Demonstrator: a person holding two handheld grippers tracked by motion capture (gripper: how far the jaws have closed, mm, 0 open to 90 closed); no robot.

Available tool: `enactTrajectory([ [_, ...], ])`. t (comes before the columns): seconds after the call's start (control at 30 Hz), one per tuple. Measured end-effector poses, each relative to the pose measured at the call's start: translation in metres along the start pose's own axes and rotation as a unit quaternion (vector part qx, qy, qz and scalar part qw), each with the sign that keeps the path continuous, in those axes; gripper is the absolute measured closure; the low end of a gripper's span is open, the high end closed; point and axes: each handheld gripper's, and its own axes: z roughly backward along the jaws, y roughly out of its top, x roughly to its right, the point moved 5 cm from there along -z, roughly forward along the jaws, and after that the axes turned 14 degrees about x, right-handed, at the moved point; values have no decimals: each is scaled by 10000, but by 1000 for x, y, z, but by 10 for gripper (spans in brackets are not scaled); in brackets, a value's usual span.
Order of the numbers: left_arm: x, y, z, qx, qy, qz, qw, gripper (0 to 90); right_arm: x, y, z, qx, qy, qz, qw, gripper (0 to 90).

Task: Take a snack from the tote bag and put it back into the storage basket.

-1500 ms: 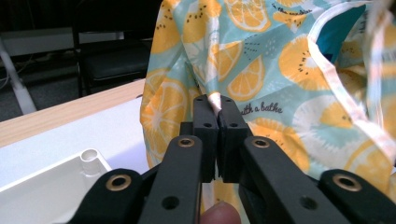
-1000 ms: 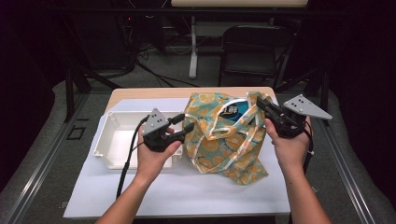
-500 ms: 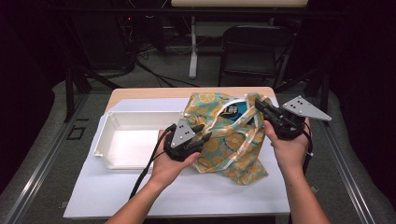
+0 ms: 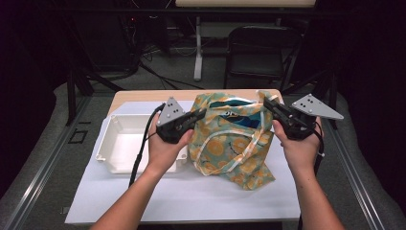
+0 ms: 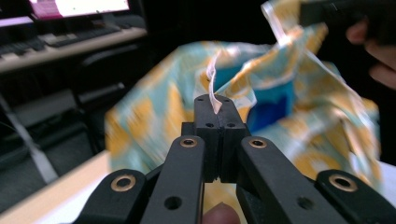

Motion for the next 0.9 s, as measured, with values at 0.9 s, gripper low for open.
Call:
enactTrajectory([
  [0.9,-60,-66,-70,-1360,507,1330,9804,770,44,-47,-19,-1402,-565,-396,9877,900],
])
